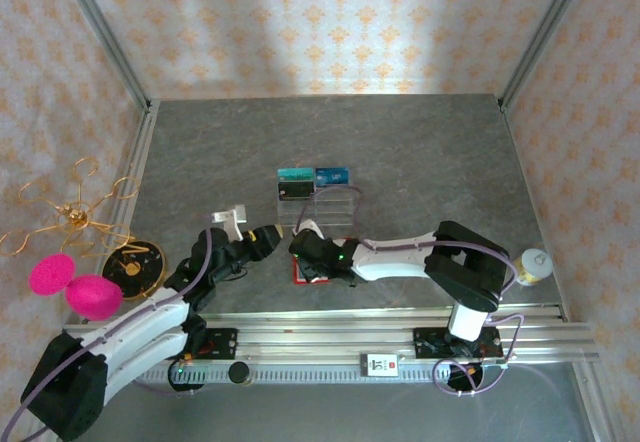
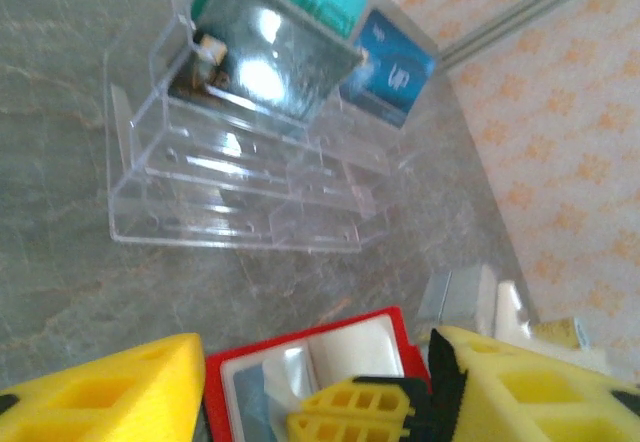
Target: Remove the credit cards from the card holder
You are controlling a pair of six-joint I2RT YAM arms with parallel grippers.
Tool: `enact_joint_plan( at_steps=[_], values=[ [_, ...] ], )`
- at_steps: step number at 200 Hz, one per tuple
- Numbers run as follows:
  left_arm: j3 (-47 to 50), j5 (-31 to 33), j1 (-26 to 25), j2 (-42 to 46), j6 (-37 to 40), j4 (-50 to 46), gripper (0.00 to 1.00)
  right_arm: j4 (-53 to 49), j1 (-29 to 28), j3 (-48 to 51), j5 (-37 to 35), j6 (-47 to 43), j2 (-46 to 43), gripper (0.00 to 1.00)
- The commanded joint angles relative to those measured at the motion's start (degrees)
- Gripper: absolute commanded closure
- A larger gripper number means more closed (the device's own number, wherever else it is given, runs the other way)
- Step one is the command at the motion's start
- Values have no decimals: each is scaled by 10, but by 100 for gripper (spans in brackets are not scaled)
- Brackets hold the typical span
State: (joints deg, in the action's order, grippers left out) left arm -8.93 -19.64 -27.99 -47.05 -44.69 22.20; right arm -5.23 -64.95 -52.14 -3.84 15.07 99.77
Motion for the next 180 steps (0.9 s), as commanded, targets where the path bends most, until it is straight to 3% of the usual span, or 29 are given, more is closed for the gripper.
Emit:
enact_joint_plan(
  at_steps=[1,25,65,96,130,180],
  values=[
    [11,8,-35,-23,0,33,47,46,-1,36,22,37,-30,100],
    [5,26,-70,-53,-2,32,67,112,6,73,34,72,-74,100],
    [5,26,-81,-93,-8,35,96,142,8,99,26,103,-108,100],
    [-18,18,-106,-147,1,49,97,151,8,112,22,125,-117,100],
    [-71,-4,-129,-244,20,46,97,130,7,129,-29,150,-166,71],
    [-156,-19,-176,-352,44,26,93,79,8,197,-134,180,-317,70]
  ],
)
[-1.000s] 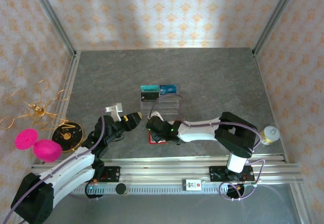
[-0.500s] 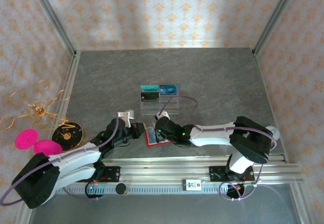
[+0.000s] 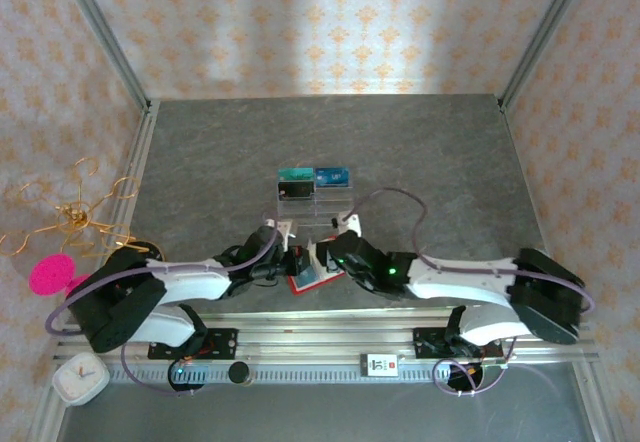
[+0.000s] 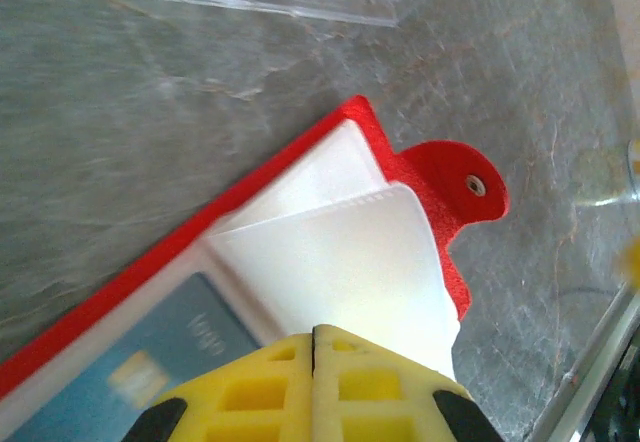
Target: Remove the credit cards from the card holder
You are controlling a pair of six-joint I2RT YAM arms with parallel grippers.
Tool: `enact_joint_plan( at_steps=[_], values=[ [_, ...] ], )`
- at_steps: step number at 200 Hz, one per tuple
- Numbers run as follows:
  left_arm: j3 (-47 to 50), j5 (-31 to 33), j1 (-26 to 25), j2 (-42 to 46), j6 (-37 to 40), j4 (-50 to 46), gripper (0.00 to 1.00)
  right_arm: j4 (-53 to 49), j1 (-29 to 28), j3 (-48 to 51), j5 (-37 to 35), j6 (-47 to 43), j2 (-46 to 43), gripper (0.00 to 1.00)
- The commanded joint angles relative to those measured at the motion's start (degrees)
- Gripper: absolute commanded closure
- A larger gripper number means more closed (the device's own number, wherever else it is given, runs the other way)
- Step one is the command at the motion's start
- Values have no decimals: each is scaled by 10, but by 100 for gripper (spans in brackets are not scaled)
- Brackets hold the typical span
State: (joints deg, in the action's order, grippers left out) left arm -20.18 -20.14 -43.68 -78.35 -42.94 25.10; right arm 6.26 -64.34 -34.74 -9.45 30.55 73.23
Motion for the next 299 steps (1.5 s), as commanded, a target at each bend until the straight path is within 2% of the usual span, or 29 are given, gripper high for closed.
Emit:
enact_joint_plan(
  at_steps=[1,25,45,74,107,144,173,204,240,270,299],
  values=[
    [-46,-14,-20,-41,27,-4,93,-36,2,24,-78,25,-52,70],
    [-84,-28,-27,-102,32,-20,92,-49,3,38,-75,27,-89,73],
    [-98,-25,-27,-119,35,-28,92,-45,8,42,-37,20,-83,83],
    [-81,-1,-27,-81,30,-24,92,5,46,51,101,4,-32,100],
    [-77,-2,-27,-77,33,-24,92,43,67,53,165,0,45,100],
    [-62,16,-21,-34,31,-51,93,19,81,58,146,25,109,100],
    [-6,40,-8,59,19,-94,92,-10,82,71,109,55,104,100],
    [37,61,-7,106,8,-134,93,-20,80,81,105,74,81,100],
    [50,92,-2,99,8,-127,97,-37,77,80,102,81,60,100],
    [37,87,4,59,24,-108,99,-66,73,65,99,70,38,100],
    [29,86,6,43,36,-95,100,-102,73,26,120,4,-25,80]
  ],
)
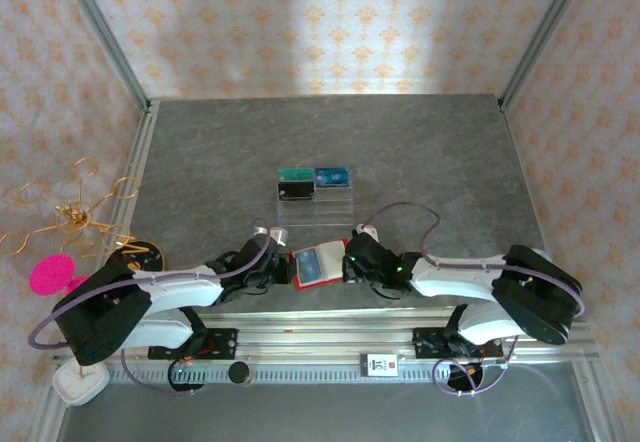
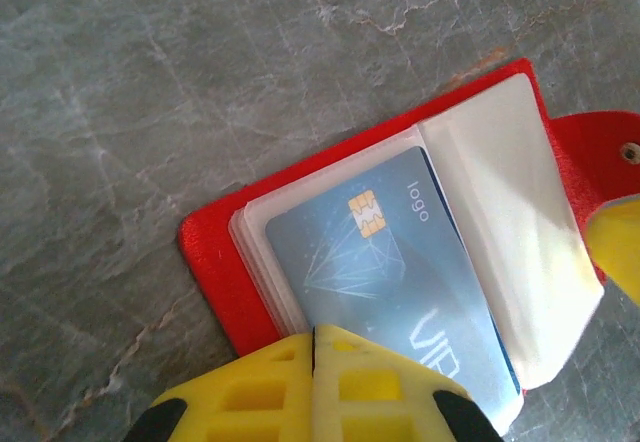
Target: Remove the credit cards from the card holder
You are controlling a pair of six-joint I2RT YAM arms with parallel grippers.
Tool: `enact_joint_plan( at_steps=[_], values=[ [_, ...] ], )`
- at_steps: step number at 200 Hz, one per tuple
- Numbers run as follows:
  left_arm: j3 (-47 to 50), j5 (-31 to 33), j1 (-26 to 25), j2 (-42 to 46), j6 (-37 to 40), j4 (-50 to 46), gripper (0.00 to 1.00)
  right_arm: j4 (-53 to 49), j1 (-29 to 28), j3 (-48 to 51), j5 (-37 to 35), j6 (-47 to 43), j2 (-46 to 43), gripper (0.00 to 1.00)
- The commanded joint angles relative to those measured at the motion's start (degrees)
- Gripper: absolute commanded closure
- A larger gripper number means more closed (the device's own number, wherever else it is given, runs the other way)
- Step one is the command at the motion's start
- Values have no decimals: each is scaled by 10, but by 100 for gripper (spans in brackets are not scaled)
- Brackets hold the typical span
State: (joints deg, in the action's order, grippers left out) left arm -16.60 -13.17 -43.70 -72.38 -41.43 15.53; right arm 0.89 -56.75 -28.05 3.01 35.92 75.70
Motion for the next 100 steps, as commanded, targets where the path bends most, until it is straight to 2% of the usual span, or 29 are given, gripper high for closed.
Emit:
enact_joint_plan(
  at_steps=[1,27,66,100],
  values=[
    [-7,16,6,-17,21,1,99,-49,-4,-44,-3,-51,-51,80],
    [-5,16,7,-25,26,13,100,-36,3,-89,62,-76,-48,73],
    [1,13,8,-32,26,28,100,10,36,-140,177,-70,75,73],
    [3,17,9,-34,29,28,100,8,52,-166,174,-80,150,75]
  ],
)
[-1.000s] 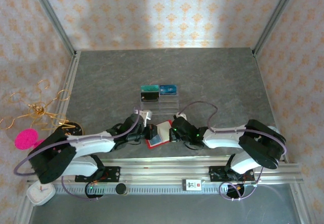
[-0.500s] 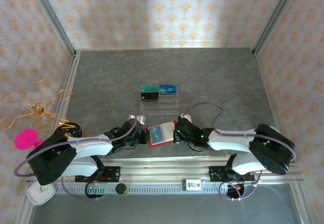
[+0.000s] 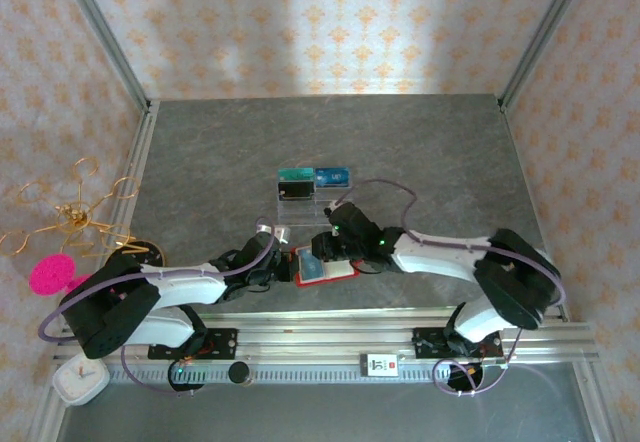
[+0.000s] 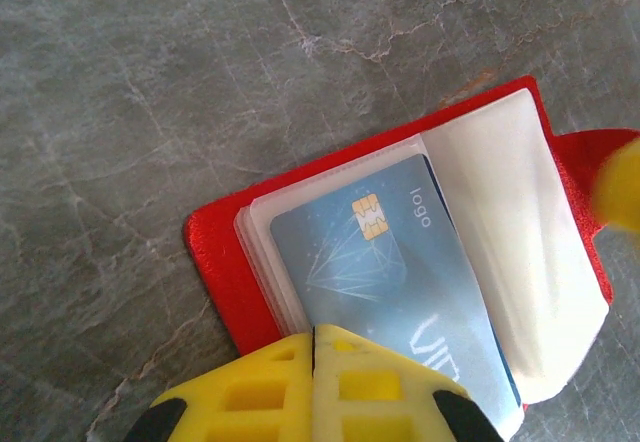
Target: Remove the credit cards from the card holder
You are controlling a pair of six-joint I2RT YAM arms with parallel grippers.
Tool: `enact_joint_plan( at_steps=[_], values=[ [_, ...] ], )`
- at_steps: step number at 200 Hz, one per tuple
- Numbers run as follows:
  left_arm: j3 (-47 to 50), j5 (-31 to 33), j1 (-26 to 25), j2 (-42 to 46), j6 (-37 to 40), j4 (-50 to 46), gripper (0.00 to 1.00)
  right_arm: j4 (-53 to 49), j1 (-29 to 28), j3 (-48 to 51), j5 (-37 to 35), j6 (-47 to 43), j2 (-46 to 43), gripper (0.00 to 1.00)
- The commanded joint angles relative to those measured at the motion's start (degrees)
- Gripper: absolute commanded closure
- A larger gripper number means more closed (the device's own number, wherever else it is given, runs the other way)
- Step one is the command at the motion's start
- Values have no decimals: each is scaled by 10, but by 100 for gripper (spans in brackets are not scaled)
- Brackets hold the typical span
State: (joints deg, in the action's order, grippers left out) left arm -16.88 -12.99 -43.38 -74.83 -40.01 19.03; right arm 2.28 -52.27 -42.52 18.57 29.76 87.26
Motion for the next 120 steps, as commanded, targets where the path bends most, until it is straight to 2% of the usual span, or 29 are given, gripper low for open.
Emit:
enact_joint_plan(
  at_steps=[1,34,65,120],
  values=[
    [6,15,5,-9,14,-7,100,-7,8,-22,18,-19,37,75],
    [8,15,5,1,23,-4,100,-12,8,-24,9,-26,61,75],
    [-3,13,6,-17,29,4,100,-4,8,-3,-4,-3,44,75],
    [-8,13,9,-17,35,0,100,62,8,38,35,17,7,73]
  ],
)
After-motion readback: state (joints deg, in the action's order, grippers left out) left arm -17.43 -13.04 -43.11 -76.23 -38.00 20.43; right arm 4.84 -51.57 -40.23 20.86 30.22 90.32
